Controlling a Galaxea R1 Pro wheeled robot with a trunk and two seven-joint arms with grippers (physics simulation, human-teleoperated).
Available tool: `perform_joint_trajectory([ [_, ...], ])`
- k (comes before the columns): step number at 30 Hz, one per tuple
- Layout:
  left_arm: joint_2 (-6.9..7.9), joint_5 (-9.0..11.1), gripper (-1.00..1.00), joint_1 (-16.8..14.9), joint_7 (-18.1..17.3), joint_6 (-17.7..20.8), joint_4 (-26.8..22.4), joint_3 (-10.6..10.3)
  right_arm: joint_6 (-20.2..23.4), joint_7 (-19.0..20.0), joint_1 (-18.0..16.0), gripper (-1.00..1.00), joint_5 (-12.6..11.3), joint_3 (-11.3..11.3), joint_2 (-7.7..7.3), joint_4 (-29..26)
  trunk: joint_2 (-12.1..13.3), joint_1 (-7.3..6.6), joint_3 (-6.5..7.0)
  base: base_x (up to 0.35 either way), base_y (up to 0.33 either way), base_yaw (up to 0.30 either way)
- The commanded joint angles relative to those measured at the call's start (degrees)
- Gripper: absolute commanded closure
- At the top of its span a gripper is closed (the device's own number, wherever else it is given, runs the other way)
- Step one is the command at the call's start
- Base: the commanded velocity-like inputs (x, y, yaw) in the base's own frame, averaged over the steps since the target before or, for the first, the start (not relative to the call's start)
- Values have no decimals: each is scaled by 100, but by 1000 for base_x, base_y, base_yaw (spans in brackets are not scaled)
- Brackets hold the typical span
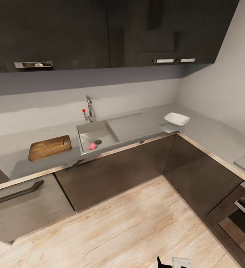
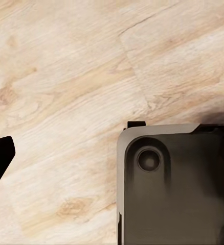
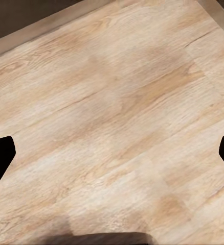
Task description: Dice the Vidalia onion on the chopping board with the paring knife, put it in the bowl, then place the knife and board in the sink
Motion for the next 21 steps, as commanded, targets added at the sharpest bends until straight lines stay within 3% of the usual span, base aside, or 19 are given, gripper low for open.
perform_joint_trajectory([
  [1,-2,9,-100,-2,3,-14,-1,1,-19,-1,-4,-100,-43,24,0,5,-10,3,-1,0,0,0],
  [9,-30,9,-100,-2,3,-14,-1,1,-19,5,-4,-100,-43,25,-3,5,-10,3,71,0,0,-54],
  [21,-34,2,-100,-2,3,-14,1,1,-19,5,-4,-100,-43,24,-3,5,-10,3,170,0,0,-154],
])
